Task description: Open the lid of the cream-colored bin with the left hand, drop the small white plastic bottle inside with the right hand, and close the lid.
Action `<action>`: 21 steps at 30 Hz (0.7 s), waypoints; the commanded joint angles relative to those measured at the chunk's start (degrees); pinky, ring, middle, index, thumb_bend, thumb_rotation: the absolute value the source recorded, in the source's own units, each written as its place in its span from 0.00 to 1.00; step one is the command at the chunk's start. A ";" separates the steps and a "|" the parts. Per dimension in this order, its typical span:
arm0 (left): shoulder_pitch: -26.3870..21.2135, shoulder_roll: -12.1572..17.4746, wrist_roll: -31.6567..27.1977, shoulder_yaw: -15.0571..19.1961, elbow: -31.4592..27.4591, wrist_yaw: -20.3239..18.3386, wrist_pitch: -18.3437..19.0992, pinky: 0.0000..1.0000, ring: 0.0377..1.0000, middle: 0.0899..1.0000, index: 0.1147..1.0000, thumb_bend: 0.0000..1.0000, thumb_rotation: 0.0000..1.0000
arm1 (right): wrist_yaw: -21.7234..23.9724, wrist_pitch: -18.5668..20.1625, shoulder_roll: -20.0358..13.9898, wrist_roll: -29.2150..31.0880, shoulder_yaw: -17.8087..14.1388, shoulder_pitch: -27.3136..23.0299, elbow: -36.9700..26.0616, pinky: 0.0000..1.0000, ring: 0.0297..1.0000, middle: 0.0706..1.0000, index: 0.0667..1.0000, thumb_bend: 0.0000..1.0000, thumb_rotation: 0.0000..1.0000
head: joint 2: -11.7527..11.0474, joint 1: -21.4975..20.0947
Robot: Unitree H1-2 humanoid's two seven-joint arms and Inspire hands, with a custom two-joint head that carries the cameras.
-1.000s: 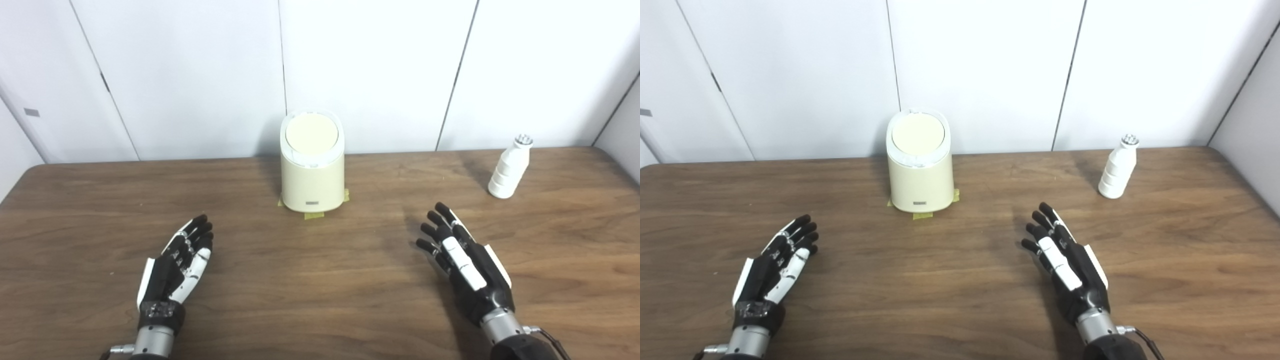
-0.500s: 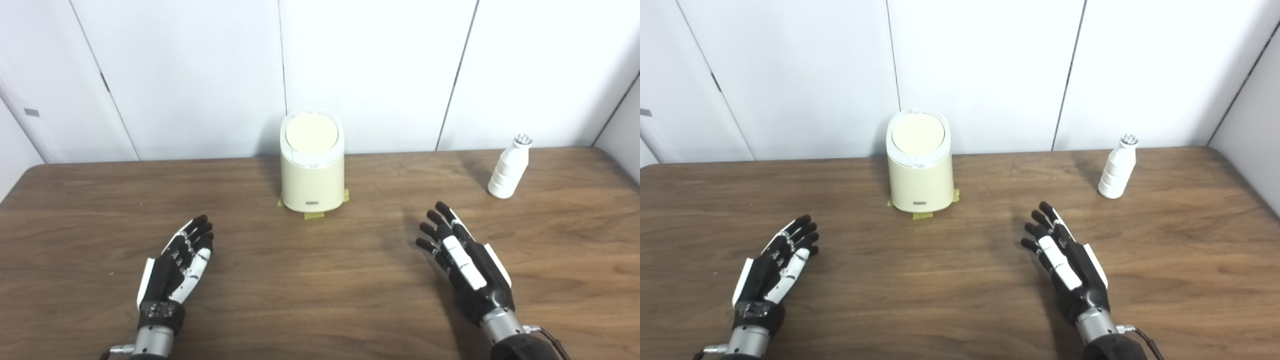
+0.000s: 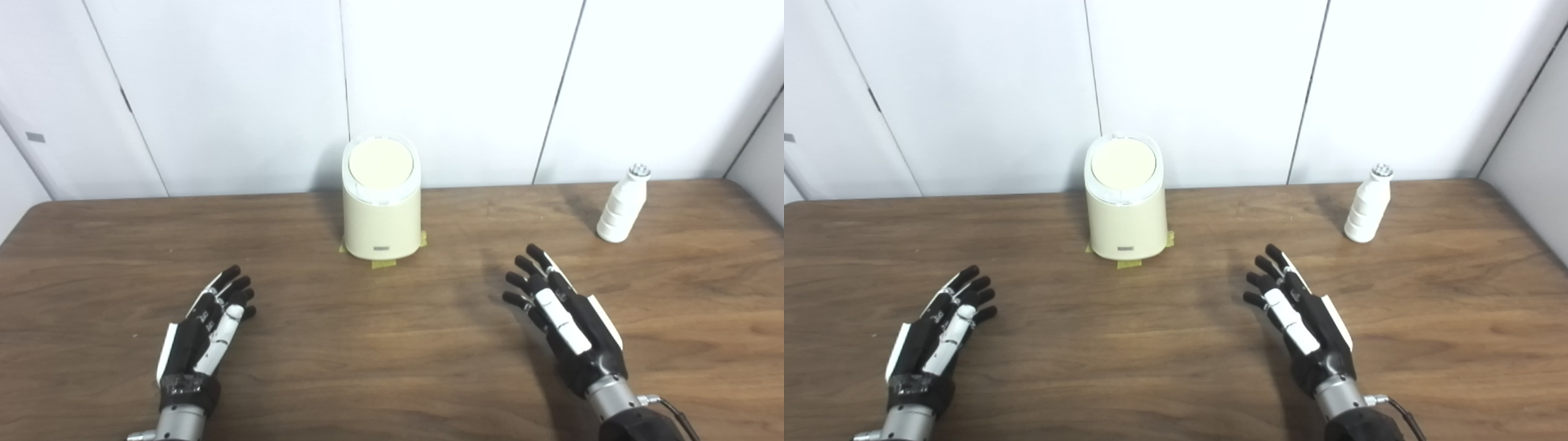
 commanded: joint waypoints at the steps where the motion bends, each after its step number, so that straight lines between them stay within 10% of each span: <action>1: -2.16 -0.97 1.15 0.38 -4.13 1.49 0.24 0.76 0.80 0.79 0.84 0.65 0.43 | 0.08 -1.03 0.21 -0.04 -0.02 -1.22 -1.56 0.80 0.87 0.92 0.94 0.55 0.59 | -0.05 0.00; 11: -23.18 3.14 6.01 -0.90 -6.51 3.57 15.09 0.75 0.76 0.79 0.82 0.75 0.29 | -0.06 -1.36 0.99 0.58 -0.65 -1.57 -1.36 0.80 0.88 0.92 0.95 0.55 0.56 | -0.76 0.18; 21: -34.95 4.01 11.51 -4.73 1.86 3.07 19.74 0.73 0.81 0.81 0.84 0.88 0.33 | 0.27 -1.58 1.10 0.83 -1.03 -1.52 -1.00 0.79 0.87 0.92 0.95 0.54 0.55 | -0.94 0.73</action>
